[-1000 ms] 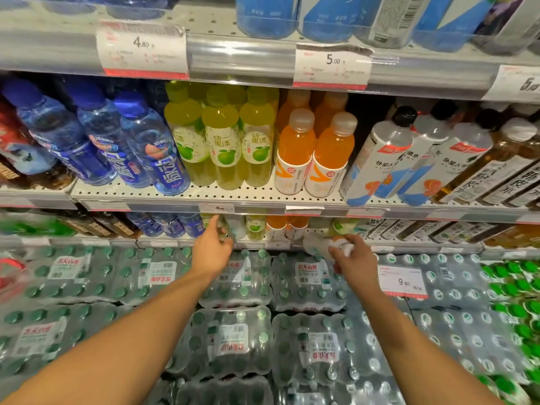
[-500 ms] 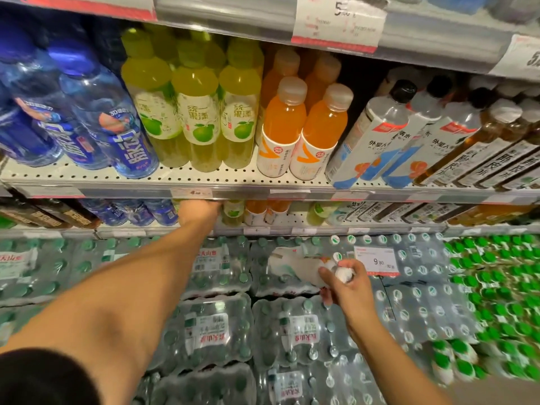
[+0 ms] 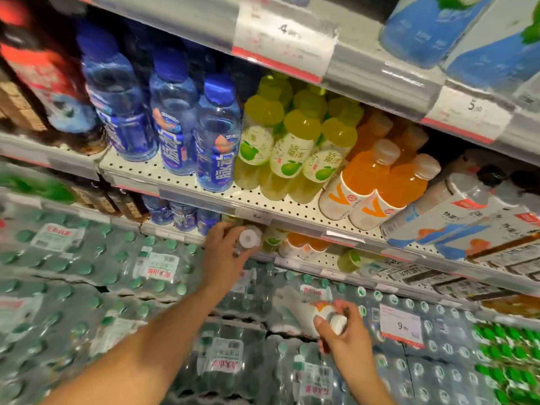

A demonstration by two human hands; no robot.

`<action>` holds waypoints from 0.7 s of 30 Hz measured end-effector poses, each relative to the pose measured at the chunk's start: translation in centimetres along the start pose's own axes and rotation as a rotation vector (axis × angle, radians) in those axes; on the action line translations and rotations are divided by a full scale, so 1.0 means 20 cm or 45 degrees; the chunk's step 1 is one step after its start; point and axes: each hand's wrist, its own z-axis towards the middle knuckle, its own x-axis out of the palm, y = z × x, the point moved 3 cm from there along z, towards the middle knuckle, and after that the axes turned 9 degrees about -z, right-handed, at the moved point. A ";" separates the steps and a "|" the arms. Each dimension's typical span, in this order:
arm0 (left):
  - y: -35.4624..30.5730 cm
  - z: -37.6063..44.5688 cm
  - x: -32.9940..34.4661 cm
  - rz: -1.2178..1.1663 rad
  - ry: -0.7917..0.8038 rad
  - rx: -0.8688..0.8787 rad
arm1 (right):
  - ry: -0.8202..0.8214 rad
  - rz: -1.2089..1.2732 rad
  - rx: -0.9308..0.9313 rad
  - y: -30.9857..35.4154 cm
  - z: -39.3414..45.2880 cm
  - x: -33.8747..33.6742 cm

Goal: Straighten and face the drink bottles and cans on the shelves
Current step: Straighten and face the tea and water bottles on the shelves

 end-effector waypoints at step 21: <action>0.24 -0.76 -0.67 -0.460 -0.260 -0.508 | -0.044 -0.813 -0.583 0.69 0.41 0.62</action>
